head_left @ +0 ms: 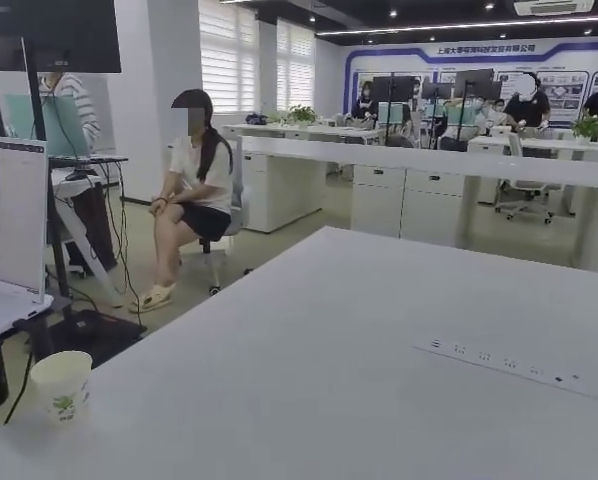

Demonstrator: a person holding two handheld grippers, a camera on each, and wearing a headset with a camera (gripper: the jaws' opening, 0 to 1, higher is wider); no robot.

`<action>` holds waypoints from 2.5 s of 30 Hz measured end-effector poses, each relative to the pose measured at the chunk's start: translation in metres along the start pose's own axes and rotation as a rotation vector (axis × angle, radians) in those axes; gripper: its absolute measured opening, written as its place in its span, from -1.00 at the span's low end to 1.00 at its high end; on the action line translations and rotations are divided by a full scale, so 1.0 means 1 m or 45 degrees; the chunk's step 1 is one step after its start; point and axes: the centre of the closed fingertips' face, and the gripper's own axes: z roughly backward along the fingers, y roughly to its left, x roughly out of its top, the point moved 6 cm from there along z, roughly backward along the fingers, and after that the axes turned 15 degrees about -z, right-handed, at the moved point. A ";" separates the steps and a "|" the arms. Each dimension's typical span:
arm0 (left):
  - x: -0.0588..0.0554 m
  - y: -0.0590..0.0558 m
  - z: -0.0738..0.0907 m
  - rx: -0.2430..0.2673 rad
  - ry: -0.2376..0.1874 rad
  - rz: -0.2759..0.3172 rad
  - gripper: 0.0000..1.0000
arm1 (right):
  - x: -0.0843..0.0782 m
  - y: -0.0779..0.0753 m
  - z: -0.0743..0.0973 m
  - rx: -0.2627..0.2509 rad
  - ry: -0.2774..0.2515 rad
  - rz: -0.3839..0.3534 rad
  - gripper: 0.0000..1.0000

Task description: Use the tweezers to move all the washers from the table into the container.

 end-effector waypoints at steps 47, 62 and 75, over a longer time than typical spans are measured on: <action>-0.002 -0.007 -0.003 -0.080 0.010 0.025 0.47 | 0.013 0.014 0.013 0.030 -0.094 0.010 -0.92; -0.003 -0.013 -0.003 -0.146 0.027 0.021 0.33 | 0.026 0.035 0.042 0.053 -0.230 -0.016 -0.92; -0.008 -0.019 -0.004 -0.246 0.054 0.096 0.26 | 0.012 0.054 0.064 0.085 -0.251 0.005 -0.92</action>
